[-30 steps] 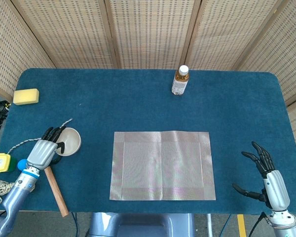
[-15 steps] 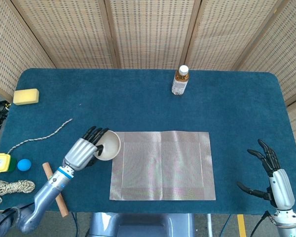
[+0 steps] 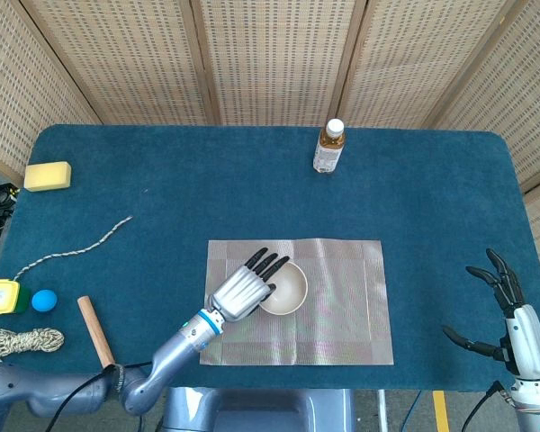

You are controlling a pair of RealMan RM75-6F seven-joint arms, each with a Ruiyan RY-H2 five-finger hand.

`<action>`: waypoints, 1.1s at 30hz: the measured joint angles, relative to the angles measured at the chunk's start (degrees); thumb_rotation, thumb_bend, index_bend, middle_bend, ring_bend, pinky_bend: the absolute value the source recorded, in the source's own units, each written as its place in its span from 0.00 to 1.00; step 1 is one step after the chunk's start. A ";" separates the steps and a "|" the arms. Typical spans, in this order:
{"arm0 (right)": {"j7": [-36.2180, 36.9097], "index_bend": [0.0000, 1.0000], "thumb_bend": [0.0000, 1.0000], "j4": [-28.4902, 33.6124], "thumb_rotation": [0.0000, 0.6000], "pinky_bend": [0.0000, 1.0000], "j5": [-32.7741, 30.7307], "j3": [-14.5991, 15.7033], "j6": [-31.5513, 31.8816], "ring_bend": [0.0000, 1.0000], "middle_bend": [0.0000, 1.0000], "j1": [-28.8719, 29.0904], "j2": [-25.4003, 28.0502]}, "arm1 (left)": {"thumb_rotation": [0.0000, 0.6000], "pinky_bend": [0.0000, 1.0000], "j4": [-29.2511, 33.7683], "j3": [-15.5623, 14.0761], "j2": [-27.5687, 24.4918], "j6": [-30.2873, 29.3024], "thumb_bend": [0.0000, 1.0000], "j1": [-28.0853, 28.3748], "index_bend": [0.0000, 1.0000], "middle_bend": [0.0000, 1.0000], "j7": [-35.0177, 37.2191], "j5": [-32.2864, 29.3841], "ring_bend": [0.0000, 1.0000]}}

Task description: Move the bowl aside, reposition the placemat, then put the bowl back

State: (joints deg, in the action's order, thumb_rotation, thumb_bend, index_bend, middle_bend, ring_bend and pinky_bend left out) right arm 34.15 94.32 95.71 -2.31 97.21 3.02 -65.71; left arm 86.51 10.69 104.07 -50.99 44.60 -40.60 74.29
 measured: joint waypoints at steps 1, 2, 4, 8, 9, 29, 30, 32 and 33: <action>0.22 0.22 0.21 -0.04 1.00 0.00 -0.05 -0.03 0.00 0.00 0.00 -0.01 0.06 | 1.00 0.00 -0.40 0.31 1.04 0.37 0.47 0.71 0.62 0.00 -1.48 -1.35 0.00; 0.49 0.22 0.21 -0.08 1.00 0.00 -0.13 -0.07 -0.01 0.00 0.00 -0.01 0.15 | 1.00 0.00 -0.68 0.46 1.66 0.56 0.47 1.16 0.62 0.00 -2.53 -2.27 0.00; 0.88 0.22 0.21 -0.09 1.00 0.00 -0.19 -0.13 0.01 0.00 0.00 -0.03 0.29 | 1.00 0.00 -1.26 0.73 2.83 0.82 0.47 2.05 0.61 0.00 -4.71 -4.39 0.00; 1.20 0.22 0.21 -0.09 1.00 0.00 -0.07 -0.16 0.15 0.00 0.00 -0.10 0.46 | 1.00 0.00 -2.07 0.90 4.25 1.01 0.42 3.26 0.54 0.00 -7.15 -7.67 0.00; 1.20 0.22 0.21 -0.08 1.00 0.00 -0.02 -0.14 0.14 0.00 0.00 -0.11 0.47 | 1.00 0.00 -2.27 0.85 4.44 1.02 0.39 3.48 0.51 0.00 -7.57 -8.17 0.00; -0.96 0.20 0.21 -0.06 1.00 0.00 0.70 0.19 -0.28 0.00 0.00 -0.16 0.28 | 1.00 0.00 9.48 -2.23 -7.35 -10.96 0.05 -2.80 0.07 0.00 -3.35 -7.40 0.00; -1.36 0.20 0.22 -0.08 1.00 0.00 0.52 0.22 -0.69 0.00 0.00 -0.09 0.32 | 1.00 0.00 10.22 -2.84 -8.69 -12.72 0.05 -3.99 0.07 0.00 -2.35 -6.18 0.00; -2.42 0.18 0.21 -0.08 1.00 0.00 0.10 0.34 -1.81 0.00 0.00 0.11 0.43 | 1.00 0.00 11.73 -4.49 -12.08 -16.95 0.05 -7.11 0.07 0.00 0.23 -3.44 0.00; -2.94 0.17 0.21 -0.07 1.00 0.00 -0.09 0.42 -2.36 0.00 0.00 0.21 0.50 | 1.00 0.00 12.24 -5.22 -13.55 -18.73 0.05 -8.51 0.06 0.00 1.39 -2.40 0.00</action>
State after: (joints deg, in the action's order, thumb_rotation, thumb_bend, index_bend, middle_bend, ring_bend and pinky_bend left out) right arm 31.20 94.25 95.62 -1.89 94.85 3.23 -65.21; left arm 98.75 5.47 90.52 -69.72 36.09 -39.22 71.89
